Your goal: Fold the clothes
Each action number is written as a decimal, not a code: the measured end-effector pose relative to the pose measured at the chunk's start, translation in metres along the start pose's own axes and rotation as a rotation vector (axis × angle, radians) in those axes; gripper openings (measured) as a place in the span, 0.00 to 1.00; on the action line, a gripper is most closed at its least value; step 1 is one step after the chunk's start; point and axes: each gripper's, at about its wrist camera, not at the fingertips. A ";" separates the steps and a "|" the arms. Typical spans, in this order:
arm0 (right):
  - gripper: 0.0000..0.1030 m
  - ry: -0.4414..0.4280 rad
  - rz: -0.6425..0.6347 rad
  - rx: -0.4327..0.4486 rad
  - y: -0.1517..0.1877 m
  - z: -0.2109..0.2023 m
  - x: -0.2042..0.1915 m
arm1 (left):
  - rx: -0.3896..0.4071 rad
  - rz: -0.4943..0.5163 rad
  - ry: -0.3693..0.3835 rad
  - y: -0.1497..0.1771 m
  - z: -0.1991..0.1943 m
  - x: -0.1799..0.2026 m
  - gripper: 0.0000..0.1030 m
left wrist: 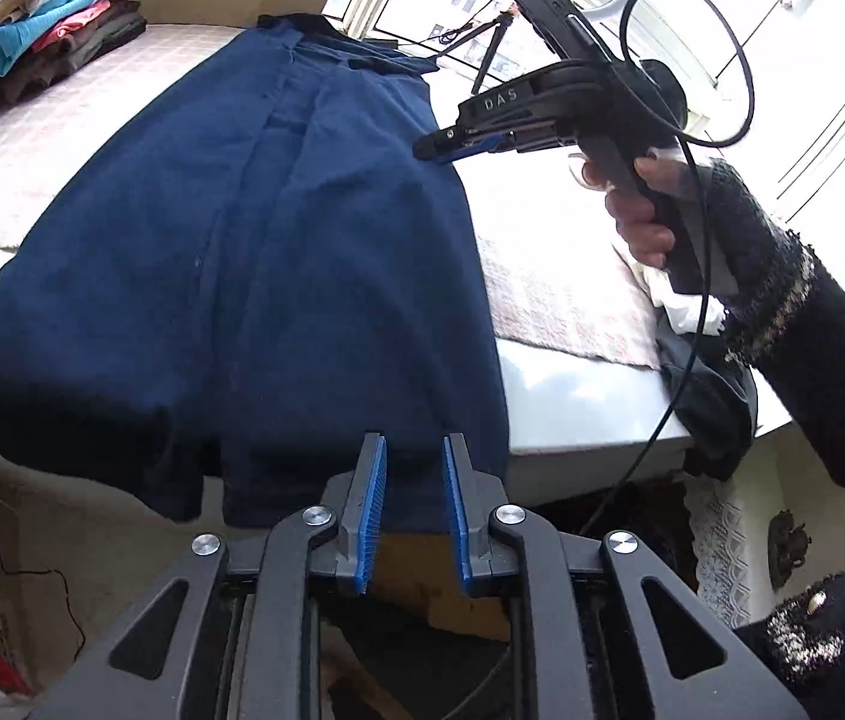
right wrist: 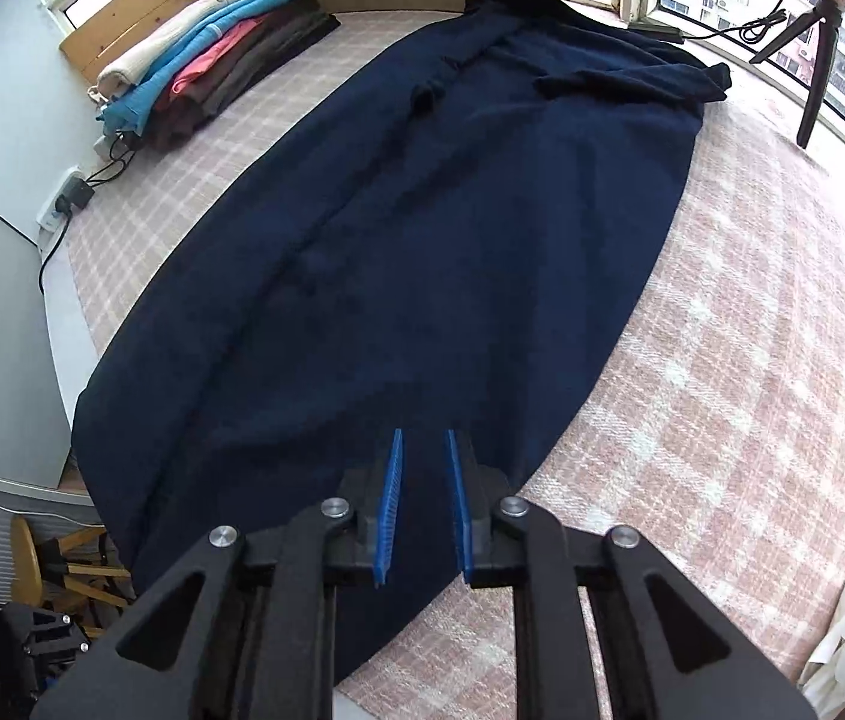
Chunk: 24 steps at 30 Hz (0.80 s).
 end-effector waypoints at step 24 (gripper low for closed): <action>0.35 0.081 0.321 0.159 -0.189 -0.044 0.181 | -0.036 0.389 -0.098 -0.286 0.001 0.025 0.29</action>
Point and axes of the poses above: each gripper's, at about its wrist camera, not at the fingertips, and z roughly the way its jaws point, x to its right, y to its underside, and after that the axes turned 13 degrees about y, right-handed
